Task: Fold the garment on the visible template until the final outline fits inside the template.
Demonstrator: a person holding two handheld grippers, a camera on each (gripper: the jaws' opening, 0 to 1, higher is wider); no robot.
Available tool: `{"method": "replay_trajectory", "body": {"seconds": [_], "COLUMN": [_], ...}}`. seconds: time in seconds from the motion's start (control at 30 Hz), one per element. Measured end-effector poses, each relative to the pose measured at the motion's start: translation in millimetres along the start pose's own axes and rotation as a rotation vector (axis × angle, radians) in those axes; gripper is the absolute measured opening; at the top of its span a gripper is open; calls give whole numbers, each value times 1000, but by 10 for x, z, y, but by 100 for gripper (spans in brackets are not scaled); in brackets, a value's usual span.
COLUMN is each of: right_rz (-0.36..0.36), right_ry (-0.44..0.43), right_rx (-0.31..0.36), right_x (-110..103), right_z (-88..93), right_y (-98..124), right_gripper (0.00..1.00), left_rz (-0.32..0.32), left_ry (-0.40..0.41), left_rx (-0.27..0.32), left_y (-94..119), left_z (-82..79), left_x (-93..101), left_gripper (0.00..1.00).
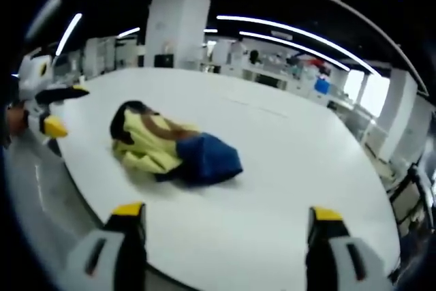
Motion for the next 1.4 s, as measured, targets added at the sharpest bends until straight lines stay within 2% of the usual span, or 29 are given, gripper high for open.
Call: {"method": "replay_trajectory", "body": {"seconds": [0.13,0.37,0.47,0.5,0.6,0.63,0.73,0.8,0.9,1.07,1.17,1.27,1.3,1.4], "right_rz": [16,60,71,73,73,75,70,59,38,14,-32,-73,-112,-140], "right_ry": [12,-22,-51,-53,-66,-66,-47,-26,-9,49,68,88,90,96], "right_rx": [-5,18,60,61,50,44,27,24,38,26,21,6,-2,-5], "right_x": [17,93,128,132,148,154,186,216,278,337,328,288,239,163], "right_z": [5,1,-46,-51,-48,-49,-73,-128,-228,-373,-424,-445,-450,-465], "right_y": [9,40,88,91,78,78,98,134,134,75,20,-85,-133,-256], "right_gripper": [99,99,100,100,99,99,99,94,95,87,74,67,63,55], "left_rz": [-5,7,40,48,81,80,82,96,127,165,186,202,212,223], "left_ry": [-5,32,85,102,231,239,150,129,116,121,157,157,144,128], "left_rx": [-2,4,42,48,62,65,72,62,53,63,58,47,21,-22], "left_y": [-11,0,29,32,38,44,82,43,-28,-201,-291,-371,-406,-506], "left_z": [14,16,-34,-45,-74,-87,-197,-216,-266,-337,-354,-324,-287,-186], "left_x": [-9,-31,-51,-62,-159,-165,-201,-276,-347,-398,-407,-401,-368,-345], "left_gripper": [99,99,99,99,99,99,99,98,91,78,69,57,53,45]}}
Point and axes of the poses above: the point that each gripper's makers call its tool centre point, and the gripper's own axes: y roughly backward along the fingers, x roughly to its right, z roughly out of its underside, the point moved 5 cm from there along y, roughly backward along the fingers, and after that the axes turned 10 degrees about -x, right-handed, at the moved point
